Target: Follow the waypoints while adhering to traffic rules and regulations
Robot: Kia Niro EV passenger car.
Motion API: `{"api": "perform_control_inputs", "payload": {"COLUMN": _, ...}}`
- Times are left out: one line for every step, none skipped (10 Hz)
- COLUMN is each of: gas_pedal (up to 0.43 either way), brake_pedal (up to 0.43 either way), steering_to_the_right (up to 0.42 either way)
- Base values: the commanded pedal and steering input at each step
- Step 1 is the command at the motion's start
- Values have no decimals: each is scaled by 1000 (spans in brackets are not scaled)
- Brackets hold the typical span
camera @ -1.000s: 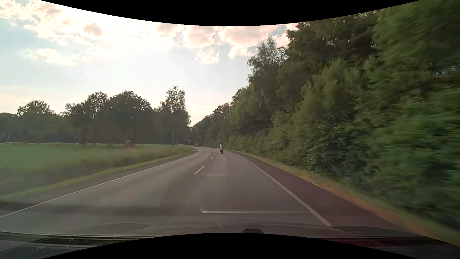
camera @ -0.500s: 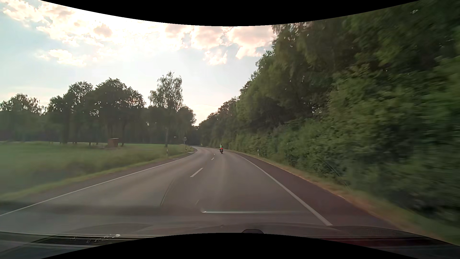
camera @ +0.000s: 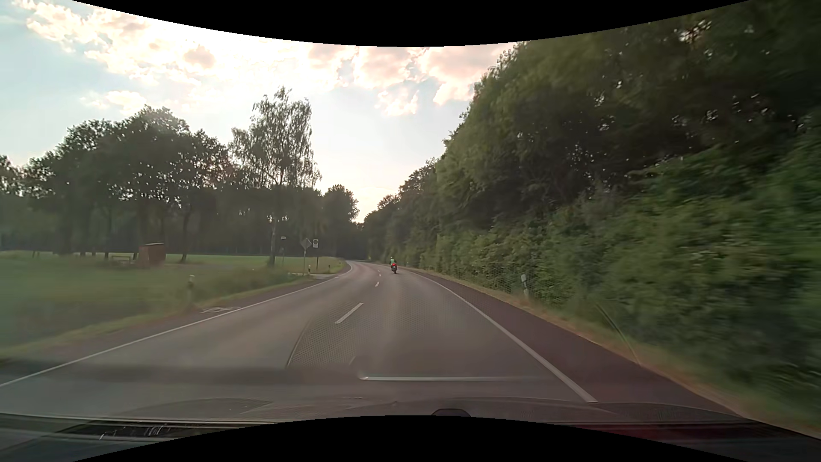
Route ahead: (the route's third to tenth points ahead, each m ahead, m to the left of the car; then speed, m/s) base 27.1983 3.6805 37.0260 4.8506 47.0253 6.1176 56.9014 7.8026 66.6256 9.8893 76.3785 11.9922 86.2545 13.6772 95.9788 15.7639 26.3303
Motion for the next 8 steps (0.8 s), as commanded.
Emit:
{"api": "perform_control_inputs", "payload": {"gas_pedal": 571, "brake_pedal": 0, "steering_to_the_right": -19}}
{"api": "perform_control_inputs", "payload": {"gas_pedal": 571, "brake_pedal": 0, "steering_to_the_right": -20}}
{"api": "perform_control_inputs", "payload": {"gas_pedal": 571, "brake_pedal": 0, "steering_to_the_right": -21}}
{"api": "perform_control_inputs", "payload": {"gas_pedal": 571, "brake_pedal": 0, "steering_to_the_right": -22}}
{"api": "perform_control_inputs", "payload": {"gas_pedal": 571, "brake_pedal": 0, "steering_to_the_right": -23}}
{"api": "perform_control_inputs", "payload": {"gas_pedal": 571, "brake_pedal": 0, "steering_to_the_right": -24}}
{"api": "perform_control_inputs", "payload": {"gas_pedal": 571, "brake_pedal": 0, "steering_to_the_right": -24}}
{"api": "perform_control_inputs", "payload": {"gas_pedal": 571, "brake_pedal": 0, "steering_to_the_right": -24}}
